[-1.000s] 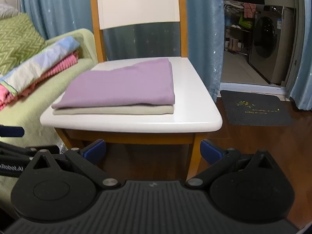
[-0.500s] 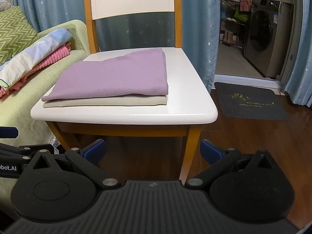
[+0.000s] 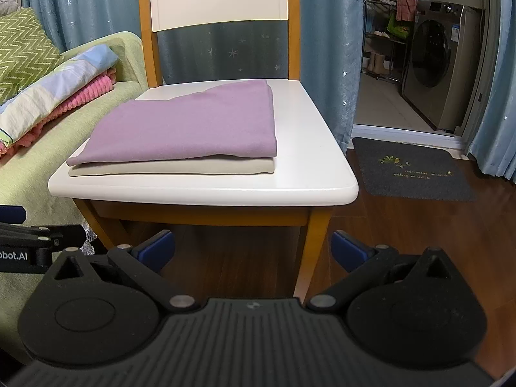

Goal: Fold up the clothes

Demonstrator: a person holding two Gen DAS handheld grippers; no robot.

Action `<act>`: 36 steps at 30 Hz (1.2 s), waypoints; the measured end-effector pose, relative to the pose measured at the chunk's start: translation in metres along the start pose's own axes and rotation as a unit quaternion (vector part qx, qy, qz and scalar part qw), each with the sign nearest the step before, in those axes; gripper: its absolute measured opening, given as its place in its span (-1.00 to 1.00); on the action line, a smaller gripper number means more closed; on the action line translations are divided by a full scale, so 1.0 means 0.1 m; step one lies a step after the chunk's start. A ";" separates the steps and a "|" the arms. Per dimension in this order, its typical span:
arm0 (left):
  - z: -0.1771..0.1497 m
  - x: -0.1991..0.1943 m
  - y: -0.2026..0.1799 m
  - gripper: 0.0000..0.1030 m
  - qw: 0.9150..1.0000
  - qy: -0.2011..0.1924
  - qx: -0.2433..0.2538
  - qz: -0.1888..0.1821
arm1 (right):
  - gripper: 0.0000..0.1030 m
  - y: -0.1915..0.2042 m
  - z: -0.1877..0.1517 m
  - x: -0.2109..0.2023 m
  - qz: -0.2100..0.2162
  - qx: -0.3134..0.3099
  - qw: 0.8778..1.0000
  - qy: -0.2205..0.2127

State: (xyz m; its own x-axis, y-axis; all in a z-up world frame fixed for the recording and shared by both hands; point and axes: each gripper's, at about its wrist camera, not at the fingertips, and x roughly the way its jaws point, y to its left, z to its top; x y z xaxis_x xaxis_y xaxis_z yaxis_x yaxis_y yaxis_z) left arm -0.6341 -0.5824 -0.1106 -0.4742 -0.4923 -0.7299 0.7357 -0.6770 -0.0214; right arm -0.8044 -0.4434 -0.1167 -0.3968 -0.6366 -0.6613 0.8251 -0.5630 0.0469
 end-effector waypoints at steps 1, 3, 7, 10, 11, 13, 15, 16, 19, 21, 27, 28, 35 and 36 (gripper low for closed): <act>0.00 0.00 0.00 0.98 1.000 0.000 -0.001 -0.001 | 0.98 0.00 0.00 0.00 0.000 0.000 1.000 0.000; 0.00 0.01 0.00 0.98 1.000 0.001 -0.003 -0.002 | 0.98 0.01 0.01 0.00 -0.001 0.000 1.000 0.001; 0.00 0.01 0.01 0.98 1.000 0.003 -0.009 -0.002 | 0.98 0.01 0.01 0.00 -0.002 0.000 1.000 0.001; 0.00 0.02 0.02 0.98 1.000 0.000 -0.012 0.002 | 0.98 0.00 0.01 -0.01 -0.002 0.003 1.000 0.002; 0.01 0.02 0.02 0.98 1.000 0.000 -0.014 0.002 | 0.98 -0.01 0.01 0.00 -0.001 0.005 1.000 0.003; 0.01 0.03 0.02 0.98 1.000 0.000 -0.014 0.003 | 0.98 -0.02 0.02 0.01 0.000 0.011 1.000 0.005; 0.02 0.02 0.01 0.98 1.000 -0.004 -0.009 0.006 | 0.98 -0.03 0.03 0.01 0.002 0.017 1.000 0.006; 0.02 0.02 0.00 0.98 1.000 -0.005 -0.007 0.009 | 0.98 -0.04 0.04 0.01 0.003 0.021 1.000 0.004; 0.03 0.02 0.00 0.98 1.000 -0.006 -0.009 0.010 | 0.98 -0.05 0.07 0.01 0.005 0.027 1.000 0.000; 0.05 0.02 0.00 0.98 1.000 -0.006 -0.010 0.010 | 0.98 -0.05 0.09 0.02 0.006 0.030 1.000 -0.002; 0.09 0.01 0.00 0.98 1.000 -0.011 -0.012 0.011 | 0.98 -0.04 0.12 0.04 0.006 0.031 0.999 -0.004; 0.09 0.01 0.00 0.98 1.000 -0.011 -0.012 0.011 | 0.98 -0.04 0.12 0.04 0.006 0.031 1.000 -0.004; 0.12 0.03 -0.02 0.98 1.000 -0.011 -0.012 0.005 | 0.98 -0.05 0.16 0.07 0.005 0.035 0.999 -0.003; 0.12 0.03 -0.02 0.98 1.000 -0.011 -0.012 0.004 | 0.98 -0.05 0.17 0.08 0.005 0.036 0.999 -0.004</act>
State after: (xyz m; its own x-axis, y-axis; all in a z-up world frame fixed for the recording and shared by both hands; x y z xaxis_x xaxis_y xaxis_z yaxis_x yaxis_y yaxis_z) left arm -0.6427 -0.5888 -0.1043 -0.4790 -0.5087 -0.7154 0.7506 -0.6599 -0.0333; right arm -0.8180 -0.4542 -0.1096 -0.3913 -0.6465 -0.6549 0.7987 -0.5920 0.1072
